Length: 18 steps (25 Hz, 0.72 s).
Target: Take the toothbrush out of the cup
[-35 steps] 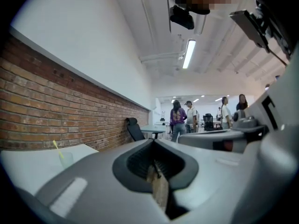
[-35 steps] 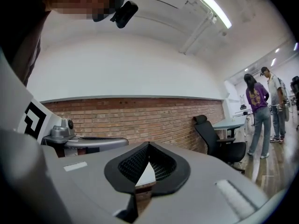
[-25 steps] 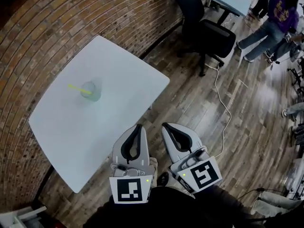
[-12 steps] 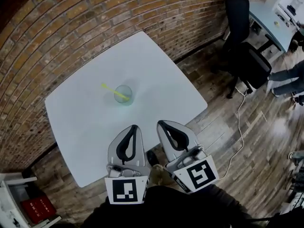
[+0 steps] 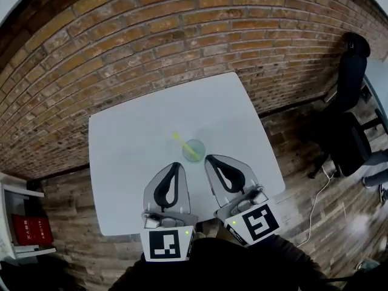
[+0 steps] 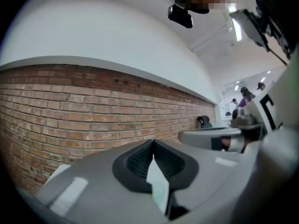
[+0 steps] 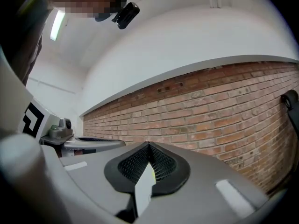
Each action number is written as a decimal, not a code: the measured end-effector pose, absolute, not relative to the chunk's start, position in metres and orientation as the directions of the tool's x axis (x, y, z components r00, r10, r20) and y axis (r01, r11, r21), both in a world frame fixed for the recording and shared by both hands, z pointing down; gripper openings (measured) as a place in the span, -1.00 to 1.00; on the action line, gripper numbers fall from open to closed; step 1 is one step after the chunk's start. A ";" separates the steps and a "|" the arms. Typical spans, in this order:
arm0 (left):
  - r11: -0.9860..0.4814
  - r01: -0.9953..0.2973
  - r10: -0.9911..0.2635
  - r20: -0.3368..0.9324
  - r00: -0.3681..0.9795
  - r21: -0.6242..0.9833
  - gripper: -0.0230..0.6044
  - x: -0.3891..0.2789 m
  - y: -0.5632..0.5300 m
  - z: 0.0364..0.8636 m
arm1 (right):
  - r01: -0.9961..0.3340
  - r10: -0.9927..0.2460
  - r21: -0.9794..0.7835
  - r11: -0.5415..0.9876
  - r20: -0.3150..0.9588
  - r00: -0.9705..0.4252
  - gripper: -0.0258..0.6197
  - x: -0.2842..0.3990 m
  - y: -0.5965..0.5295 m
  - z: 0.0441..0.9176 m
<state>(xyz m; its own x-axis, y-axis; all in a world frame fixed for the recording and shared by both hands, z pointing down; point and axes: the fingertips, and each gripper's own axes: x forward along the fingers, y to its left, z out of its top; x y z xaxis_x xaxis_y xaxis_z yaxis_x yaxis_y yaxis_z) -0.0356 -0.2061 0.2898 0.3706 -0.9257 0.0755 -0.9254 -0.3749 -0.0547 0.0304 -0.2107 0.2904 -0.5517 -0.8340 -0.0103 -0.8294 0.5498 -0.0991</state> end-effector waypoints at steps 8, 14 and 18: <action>-0.237 -0.971 -0.971 0.051 0.236 -0.019 -0.90 -0.056 -0.257 0.277 | -0.740 -0.742 -0.066 0.669 -0.001 -0.671 -0.92 0.005 -0.270 0.279; -0.183 -0.983 -0.982 0.056 0.182 -0.012 -0.90 -0.072 -0.284 0.289 | -0.688 -0.687 -0.082 0.721 0.045 -0.725 -0.92 -0.014 -0.295 0.297; -0.157 -0.987 -0.983 0.096 0.158 0.020 -0.90 -0.081 -0.292 0.306 | -0.663 -0.656 -0.108 0.740 0.101 -0.748 -0.92 -0.025 -0.303 0.322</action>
<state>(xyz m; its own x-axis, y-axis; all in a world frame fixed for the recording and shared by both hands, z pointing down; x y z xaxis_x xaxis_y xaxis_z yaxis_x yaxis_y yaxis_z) -0.0806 -0.2924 0.3064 0.1581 -0.9827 0.0960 -0.9874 -0.1569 0.0200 -0.0247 -0.3026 0.3217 -0.7483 -0.6556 0.1014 -0.6634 0.7405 -0.1078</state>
